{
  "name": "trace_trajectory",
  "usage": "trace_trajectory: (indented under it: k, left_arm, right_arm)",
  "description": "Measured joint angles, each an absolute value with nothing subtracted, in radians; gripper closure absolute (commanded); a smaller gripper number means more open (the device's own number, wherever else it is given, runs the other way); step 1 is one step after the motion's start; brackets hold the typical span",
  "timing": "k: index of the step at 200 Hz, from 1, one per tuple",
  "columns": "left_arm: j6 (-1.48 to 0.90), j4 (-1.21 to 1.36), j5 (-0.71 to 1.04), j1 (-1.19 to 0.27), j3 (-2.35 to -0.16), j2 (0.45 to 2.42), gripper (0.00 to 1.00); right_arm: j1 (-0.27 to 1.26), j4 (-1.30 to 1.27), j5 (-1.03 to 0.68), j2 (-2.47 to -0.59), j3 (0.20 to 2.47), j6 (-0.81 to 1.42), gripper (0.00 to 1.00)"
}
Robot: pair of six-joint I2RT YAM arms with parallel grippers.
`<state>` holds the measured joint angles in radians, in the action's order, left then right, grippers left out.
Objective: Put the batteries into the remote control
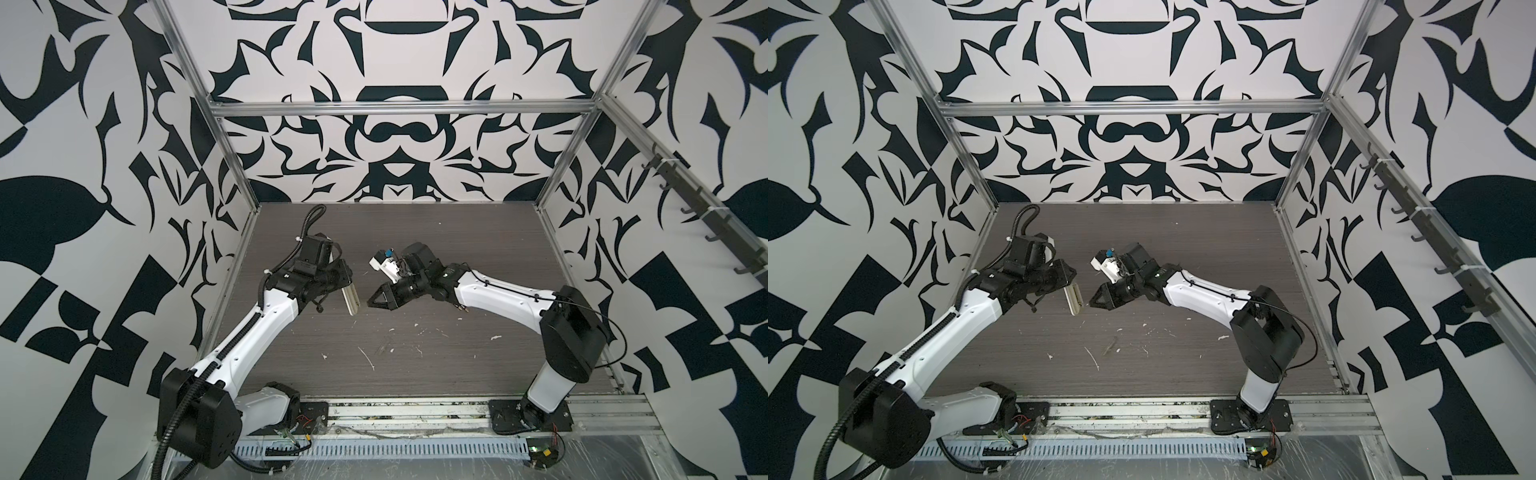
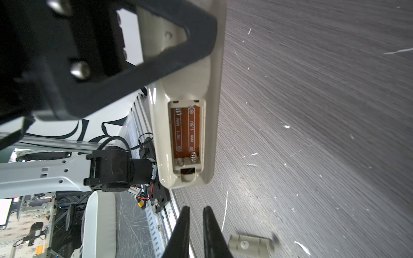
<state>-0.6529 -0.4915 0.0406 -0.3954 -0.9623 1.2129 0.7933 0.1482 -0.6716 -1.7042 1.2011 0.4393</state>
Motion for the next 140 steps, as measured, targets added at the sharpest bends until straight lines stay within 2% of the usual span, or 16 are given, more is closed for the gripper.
trace_trajectory:
  k: [140]
  left_arm:
    - [-0.637,-0.467,0.075,-0.379,-0.927,1.210,1.00]
  right_arm:
    - [0.693,0.335,-0.531,-1.629,1.180,0.287,0.78]
